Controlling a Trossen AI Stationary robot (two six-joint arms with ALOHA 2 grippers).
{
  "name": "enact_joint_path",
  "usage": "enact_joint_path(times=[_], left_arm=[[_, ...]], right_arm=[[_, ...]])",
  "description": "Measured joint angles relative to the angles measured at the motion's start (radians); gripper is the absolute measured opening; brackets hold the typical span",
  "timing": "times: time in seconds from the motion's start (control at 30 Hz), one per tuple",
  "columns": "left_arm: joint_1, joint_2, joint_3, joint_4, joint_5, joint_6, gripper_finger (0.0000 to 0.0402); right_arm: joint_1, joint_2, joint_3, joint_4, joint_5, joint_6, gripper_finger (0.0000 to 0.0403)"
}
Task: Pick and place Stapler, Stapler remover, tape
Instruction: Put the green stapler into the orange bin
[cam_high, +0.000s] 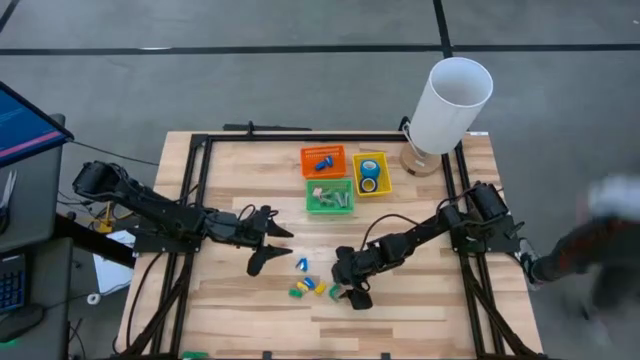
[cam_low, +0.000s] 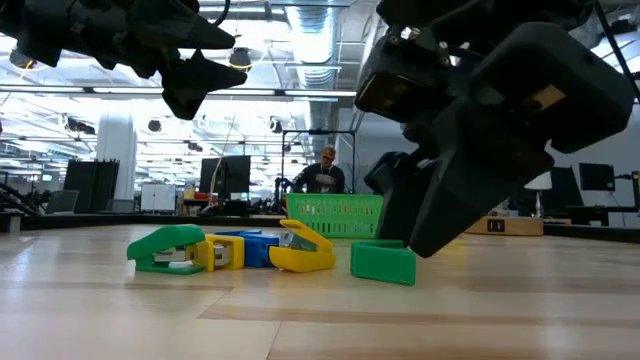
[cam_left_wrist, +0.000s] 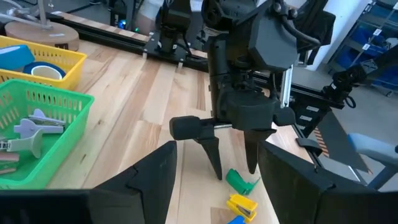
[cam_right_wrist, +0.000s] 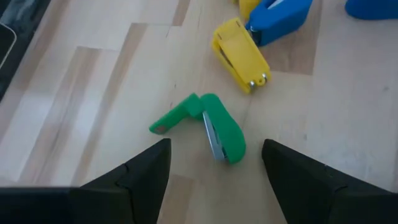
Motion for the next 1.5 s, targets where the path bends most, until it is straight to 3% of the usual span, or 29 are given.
enact_joint_path(times=[0.17,0.27,0.7,0.97,1.23,1.4,1.5], left_arm=[[0.000,0.000,0.000,0.002,0.000,0.005,0.0214],[0.000,0.000,0.000,0.001,0.000,0.006,0.0214],[0.000,0.000,0.000,0.001,0.000,0.023,0.0214],[0.000,0.024,0.001,0.003,-0.002,0.023,0.0214],[0.000,0.171,0.001,0.107,-0.040,0.021,0.0214],[0.009,0.256,0.009,0.172,0.088,-0.003,0.0214],[0.011,0.291,0.031,0.175,0.114,-0.009,0.0214]], right_arm=[[-0.004,0.000,-0.003,0.008,0.007,-0.047,0.0242],[-0.003,0.001,-0.004,0.011,0.025,-0.068,0.0217],[-0.021,0.005,-0.006,0.021,0.045,-0.131,0.0009],[-0.037,0.005,-0.006,0.020,0.035,-0.125,0.0003],[-0.049,-0.095,-0.009,-0.136,0.038,-0.129,0.0038],[-0.032,-0.189,-0.006,-0.098,0.037,-0.120,0.0073],[-0.002,-0.190,-0.006,-0.073,0.033,-0.095,0.0106]])
